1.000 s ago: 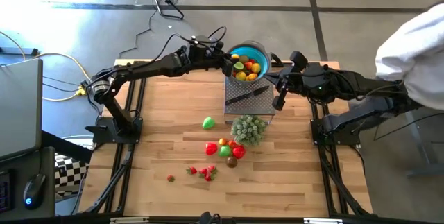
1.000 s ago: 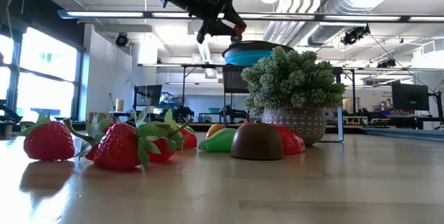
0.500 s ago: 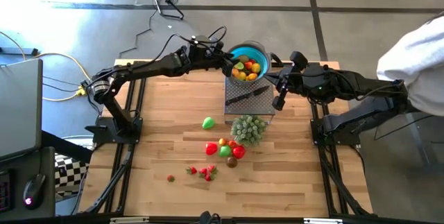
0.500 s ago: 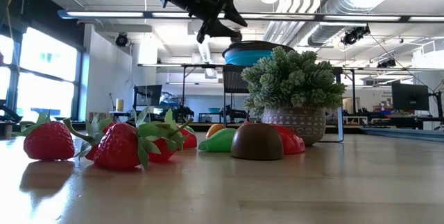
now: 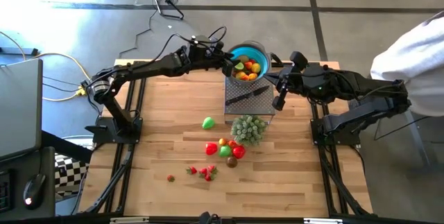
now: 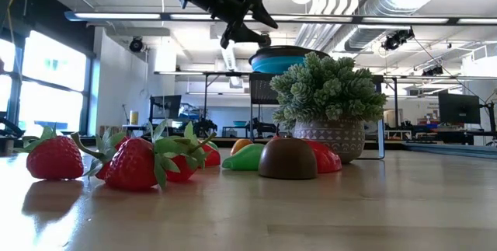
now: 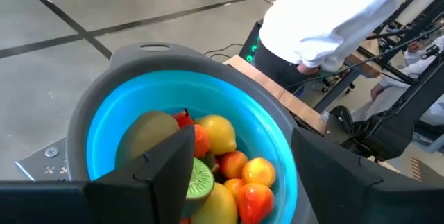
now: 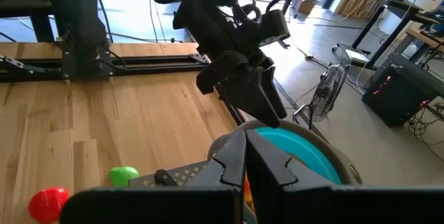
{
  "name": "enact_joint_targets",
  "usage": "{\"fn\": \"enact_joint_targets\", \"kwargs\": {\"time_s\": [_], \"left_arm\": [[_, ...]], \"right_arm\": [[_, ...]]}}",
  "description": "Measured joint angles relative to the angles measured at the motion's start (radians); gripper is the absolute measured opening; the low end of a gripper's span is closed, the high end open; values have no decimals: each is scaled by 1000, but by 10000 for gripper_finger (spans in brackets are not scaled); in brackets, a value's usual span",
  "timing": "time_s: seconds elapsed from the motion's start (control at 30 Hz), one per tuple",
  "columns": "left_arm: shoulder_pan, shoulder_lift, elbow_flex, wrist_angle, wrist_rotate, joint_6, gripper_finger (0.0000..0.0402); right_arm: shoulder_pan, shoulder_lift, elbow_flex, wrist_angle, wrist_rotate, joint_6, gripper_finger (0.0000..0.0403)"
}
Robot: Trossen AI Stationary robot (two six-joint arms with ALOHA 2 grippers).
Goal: Pick & Place Fruit
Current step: Put the green pear into the blue strainer bowl
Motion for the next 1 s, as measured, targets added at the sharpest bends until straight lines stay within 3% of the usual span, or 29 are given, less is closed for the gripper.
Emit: {"fn": "enact_joint_targets", "kwargs": {"time_s": [0.53, 1.0], "left_arm": [[0, 0, 0, 0, 45, -1, 127], [0, 0, 0, 0, 45, -1, 115]], "right_arm": [[0, 0, 0, -9, 0, 0, 4], [0, 0, 0, -16, 0, 0, 4]]}}
